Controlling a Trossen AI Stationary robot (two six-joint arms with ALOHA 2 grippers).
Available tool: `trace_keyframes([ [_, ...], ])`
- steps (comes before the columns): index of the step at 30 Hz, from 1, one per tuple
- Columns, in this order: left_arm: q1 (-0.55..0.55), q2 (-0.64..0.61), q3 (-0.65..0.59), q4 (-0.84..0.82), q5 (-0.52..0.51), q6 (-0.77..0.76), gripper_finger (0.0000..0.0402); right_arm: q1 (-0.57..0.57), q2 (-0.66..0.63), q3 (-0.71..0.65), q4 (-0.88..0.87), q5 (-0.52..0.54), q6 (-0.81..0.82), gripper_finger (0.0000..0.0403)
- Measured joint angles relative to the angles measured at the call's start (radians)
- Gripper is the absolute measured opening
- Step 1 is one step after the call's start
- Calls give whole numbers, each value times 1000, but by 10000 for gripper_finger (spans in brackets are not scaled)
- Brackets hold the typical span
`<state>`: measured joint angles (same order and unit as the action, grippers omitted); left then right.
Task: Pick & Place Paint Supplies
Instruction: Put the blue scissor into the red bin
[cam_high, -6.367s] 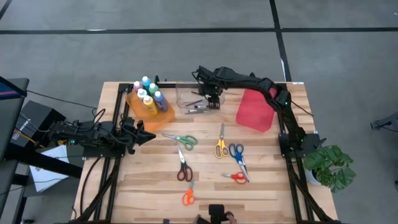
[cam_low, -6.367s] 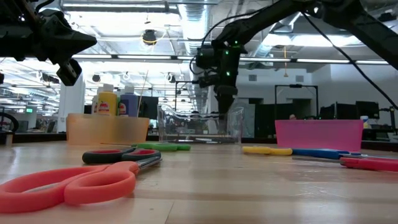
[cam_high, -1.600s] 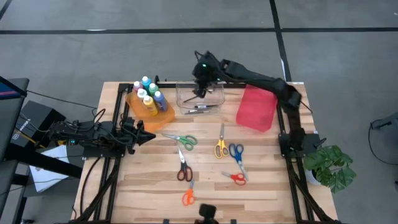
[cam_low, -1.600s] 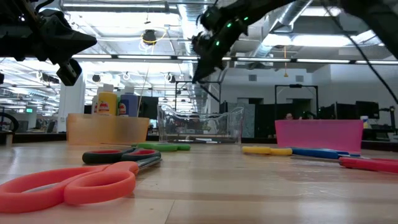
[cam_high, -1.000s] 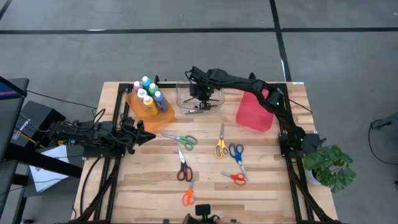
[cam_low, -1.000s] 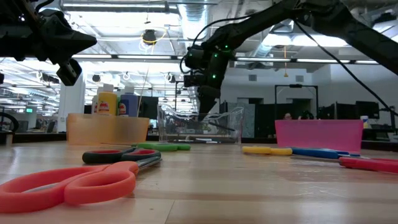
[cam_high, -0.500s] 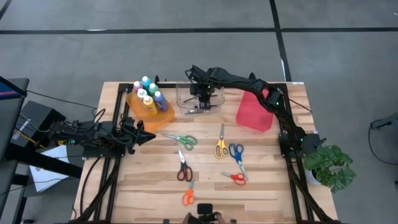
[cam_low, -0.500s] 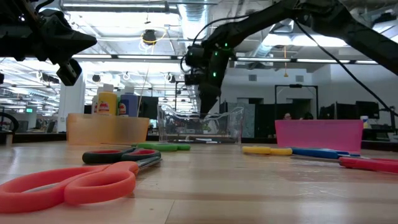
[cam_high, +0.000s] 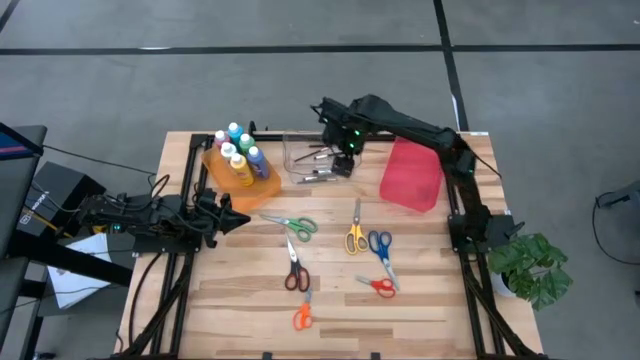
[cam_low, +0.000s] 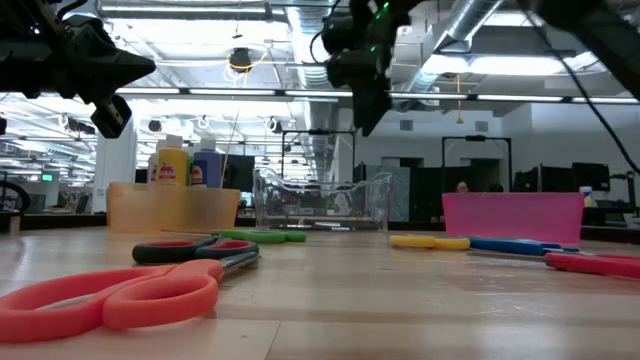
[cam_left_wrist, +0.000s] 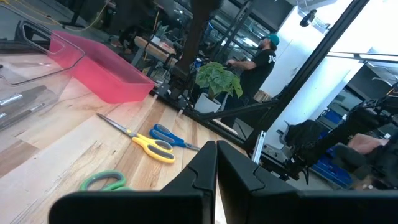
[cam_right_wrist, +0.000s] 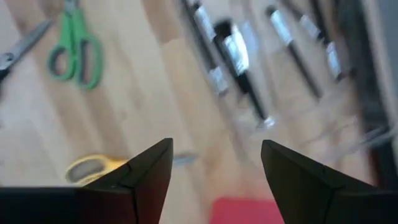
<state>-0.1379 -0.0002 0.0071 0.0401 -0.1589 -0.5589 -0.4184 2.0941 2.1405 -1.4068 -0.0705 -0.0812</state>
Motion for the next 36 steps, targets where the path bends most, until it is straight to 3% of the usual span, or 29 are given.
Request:
trace_keyframes([
  [6,0,0,0,-1,0,0,6,141,-267,-411,136,11,231,231],
  [11,0,0,0,-1,0,0,6,305,-478,-782,243,47,576,231],
  [16,0,0,0,-2,0,0,6,461,-563,-1014,281,48,883,231],
  [21,0,0,0,-2,0,0,6,551,-549,-1127,334,45,1031,231],
  [25,0,0,0,-2,0,0,6,596,-519,-1182,415,46,1058,231],
  [36,0,0,0,0,0,0,6,494,-511,-1315,591,57,1077,231],
])
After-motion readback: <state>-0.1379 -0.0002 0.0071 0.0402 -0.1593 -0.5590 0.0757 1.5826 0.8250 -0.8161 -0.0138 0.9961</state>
